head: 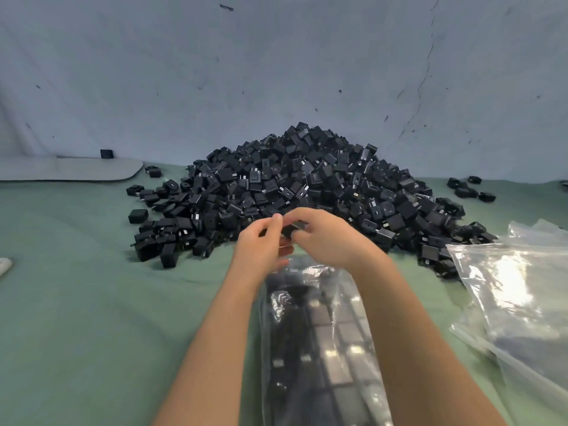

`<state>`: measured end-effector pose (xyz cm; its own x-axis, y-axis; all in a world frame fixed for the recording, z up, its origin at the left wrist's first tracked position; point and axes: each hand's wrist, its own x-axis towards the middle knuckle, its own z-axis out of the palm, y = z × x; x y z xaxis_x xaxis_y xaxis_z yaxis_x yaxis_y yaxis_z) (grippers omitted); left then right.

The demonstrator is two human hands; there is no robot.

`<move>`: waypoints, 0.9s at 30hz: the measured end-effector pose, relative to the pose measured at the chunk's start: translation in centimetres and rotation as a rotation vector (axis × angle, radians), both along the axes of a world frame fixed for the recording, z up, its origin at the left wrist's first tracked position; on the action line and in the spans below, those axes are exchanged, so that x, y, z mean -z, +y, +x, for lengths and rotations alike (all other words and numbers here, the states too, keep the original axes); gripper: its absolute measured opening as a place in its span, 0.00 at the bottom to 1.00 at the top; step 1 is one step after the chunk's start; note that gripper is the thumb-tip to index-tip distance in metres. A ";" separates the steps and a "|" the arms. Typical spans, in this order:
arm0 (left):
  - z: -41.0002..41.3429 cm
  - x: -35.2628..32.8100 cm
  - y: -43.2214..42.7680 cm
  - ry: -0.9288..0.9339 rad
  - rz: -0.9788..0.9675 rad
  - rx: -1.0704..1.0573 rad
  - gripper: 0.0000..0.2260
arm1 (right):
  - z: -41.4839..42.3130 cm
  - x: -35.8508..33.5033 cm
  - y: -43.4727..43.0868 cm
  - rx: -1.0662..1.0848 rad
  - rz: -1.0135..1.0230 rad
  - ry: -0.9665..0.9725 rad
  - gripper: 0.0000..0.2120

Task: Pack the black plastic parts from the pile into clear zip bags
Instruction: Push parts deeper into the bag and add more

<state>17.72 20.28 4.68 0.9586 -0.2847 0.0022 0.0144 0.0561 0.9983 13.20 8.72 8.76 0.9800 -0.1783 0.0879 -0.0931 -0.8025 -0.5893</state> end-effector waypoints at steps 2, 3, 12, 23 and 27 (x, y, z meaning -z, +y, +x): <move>-1.9 -0.4 0.7 0.013 -0.029 0.042 0.12 | -3.5 1.0 1.4 -0.057 -0.059 -0.042 0.19; -3.0 -0.4 1.0 0.023 -0.027 0.045 0.12 | -5.1 1.6 2.2 -0.060 -0.078 -0.066 0.20; -10.9 0.9 3.8 -0.021 0.140 0.156 0.08 | -17.3 4.9 3.9 -0.075 -0.024 -0.184 0.18; -16.0 2.1 4.7 -0.612 0.694 0.395 0.18 | -23.6 6.1 3.0 0.148 0.153 -0.323 0.16; -16.1 2.1 4.5 -0.842 0.934 0.411 0.07 | -26.1 5.7 2.9 0.078 0.163 -0.166 0.15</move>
<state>1.61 24.82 2.55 0.6049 -0.7716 0.1966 -0.7743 -0.5125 0.3711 -12.91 11.63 3.03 0.9375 -0.2776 0.2101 -0.0422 -0.6897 -0.7228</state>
